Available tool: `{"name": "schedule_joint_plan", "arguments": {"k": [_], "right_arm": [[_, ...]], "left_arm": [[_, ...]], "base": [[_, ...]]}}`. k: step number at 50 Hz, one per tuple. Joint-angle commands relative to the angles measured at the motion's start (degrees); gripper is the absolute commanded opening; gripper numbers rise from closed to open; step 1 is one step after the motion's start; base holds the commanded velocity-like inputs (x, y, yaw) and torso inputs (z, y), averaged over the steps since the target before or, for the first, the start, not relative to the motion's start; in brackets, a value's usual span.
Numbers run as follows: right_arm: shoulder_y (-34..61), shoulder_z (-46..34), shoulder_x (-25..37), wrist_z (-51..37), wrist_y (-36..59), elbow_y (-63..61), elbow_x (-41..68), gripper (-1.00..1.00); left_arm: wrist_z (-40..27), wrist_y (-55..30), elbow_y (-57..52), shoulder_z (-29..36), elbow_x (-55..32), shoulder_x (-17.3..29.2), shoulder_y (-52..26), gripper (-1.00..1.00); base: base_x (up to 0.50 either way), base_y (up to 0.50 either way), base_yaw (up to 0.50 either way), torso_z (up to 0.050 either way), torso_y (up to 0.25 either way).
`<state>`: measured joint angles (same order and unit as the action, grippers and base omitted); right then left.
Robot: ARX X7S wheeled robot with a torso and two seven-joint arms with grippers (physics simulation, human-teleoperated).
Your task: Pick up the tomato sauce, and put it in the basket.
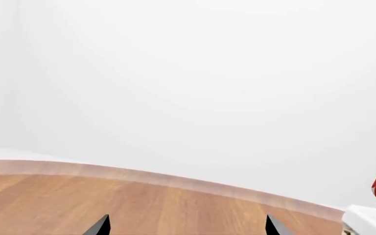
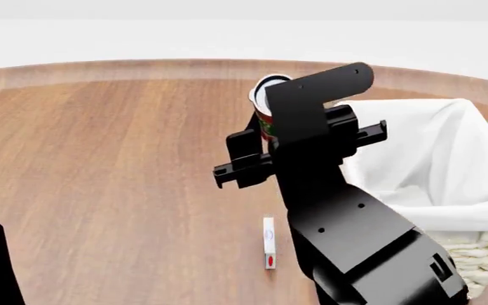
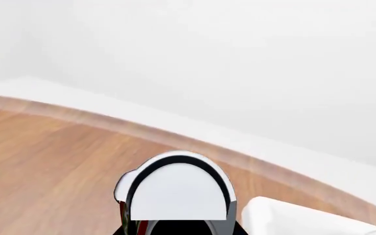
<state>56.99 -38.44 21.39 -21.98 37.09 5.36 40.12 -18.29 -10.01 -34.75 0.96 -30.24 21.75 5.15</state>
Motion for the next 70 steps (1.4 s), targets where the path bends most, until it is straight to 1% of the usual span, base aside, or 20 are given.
{"name": "schedule_joint_plan", "arguments": {"k": [1, 8, 10, 15, 20, 22, 34, 36, 39, 42, 46, 51, 60, 65, 70], "right_arm": [[3.26, 0.0, -0.85, 2.95, -1.36, 5.23, -2.96, -1.0], [6.6, 0.07, -1.12, 4.1, -1.82, 10.29, -4.27, -1.0], [8.17, 0.19, -1.58, 5.24, -2.96, 14.14, -4.99, -1.0], [10.72, -0.41, -1.97, 6.56, -3.97, 18.82, -6.6, -1.0], [14.15, -0.56, -3.01, 8.96, -6.43, 26.92, -8.21, -1.0], [15.03, -0.29, -3.28, 8.43, -8.45, 29.1, -9.3, -1.0], [17.83, 0.16, -6.03, 11.36, -13.85, 42.97, -10.71, -1.0], [19.81, 0.0, -7.26, 12.79, -15.79, 48.29, -11.45, -1.0], [23.73, -0.25, -10.44, 15.99, -21.5, 60.7, -12.96, -1.0], [26.25, 0.04, -12.59, 17.81, -25.04, 69.44, -13.87, -1.0], [26.2, 3.39, -12.45, 18.11, -23.21, 69.58, -15.13, -1.0], [26.24, 7.47, -12.26, 18.55, -22.1, 69.6, -19.36, -1.0], [26.41, 18.09, -11.66, 19.33, -17.96, 69.62, -27.54, -1.0], [25.8, 22.73, -11.39, 20.05, -16.5, 69.62, -31.82, -1.0], [25.95, 25.68, -11.36, 20.53, -14.19, 69.62, -35.3, -1.0]], "left_arm": [[-0.31, 0.41, -0.26, -0.68, -0.38, 0.34, 0.57, 1.0], [-0.28, 0.64, 0.29, -0.99, -0.82, 0.4, 0.4, 1.0], [-0.43, 0.47, 0.05, -1.02, -1.07, 0.44, 0.3, 1.0], [-0.35, 0.75, 0.26, -0.58, -0.61, 0.33, 0.3, 1.0], [-0.5, 0.5, 0.21, -0.47, -0.8, 0.43, -0.01, 1.0], [-0.2, 1.0, 0.74, -0.21, -0.49, 0.23, 0.09, 1.0], [-0.47, 0.61, 0.57, -0.03, -0.79, 0.56, -0.18, 1.0], [-0.49, 0.65, 0.58, -0.14, -0.83, 0.67, -0.16, 1.0], [-0.54, 0.72, 0.54, -0.15, -0.87, 0.7, -0.05, 1.0], [-0.54, 0.94, 0.61, -0.01, -0.65, 0.66, 0.1, 1.0], [-0.74, 0.83, 0.64, 0.14, -0.68, 0.59, 0.0, 1.0], [-0.77, 0.74, 0.69, 0.06, -0.82, 0.84, -0.24, 1.0], [-0.73, 1.25, 0.88, 0.11, -0.74, 0.83, 0.1, 1.0], [-0.89, 1.2, 0.61, 0.31, -0.58, 0.94, 0.19, 1.0], [-0.97, 1.27, 0.81, 0.31, -0.62, 0.98, 0.13, 1.0]], "base": [[0.0, 0.0, 0.0, 0.0, 0.0], [0.0, 0.0, 0.0, 0.0, 0.001], [0.0, 0.0, 0.0, 0.0, 0.0], [0.0, 0.0, 0.0, 0.0, 0.0], [0.0, 0.0, 0.0, 0.0, 0.0], [0.0, 0.0, 0.0, 0.0, 0.0], [0.0, 0.0, 0.0, 0.0, 0.0], [0.0, 0.0, 0.0, 0.0, 0.0], [0.0, 0.0, 0.0, 0.0, 0.0], [0.0, 0.0, 0.0, 0.0, 0.0], [0.0, 0.0, 0.0, 0.0, 0.0], [0.0, 0.0, 0.0, 0.0, 0.002], [0.0, 0.0, 0.0, 0.0, 0.0], [0.0, 0.0, 0.0, 0.0, 0.0], [0.0, 0.0, 0.0, 0.0, 0.0]]}}
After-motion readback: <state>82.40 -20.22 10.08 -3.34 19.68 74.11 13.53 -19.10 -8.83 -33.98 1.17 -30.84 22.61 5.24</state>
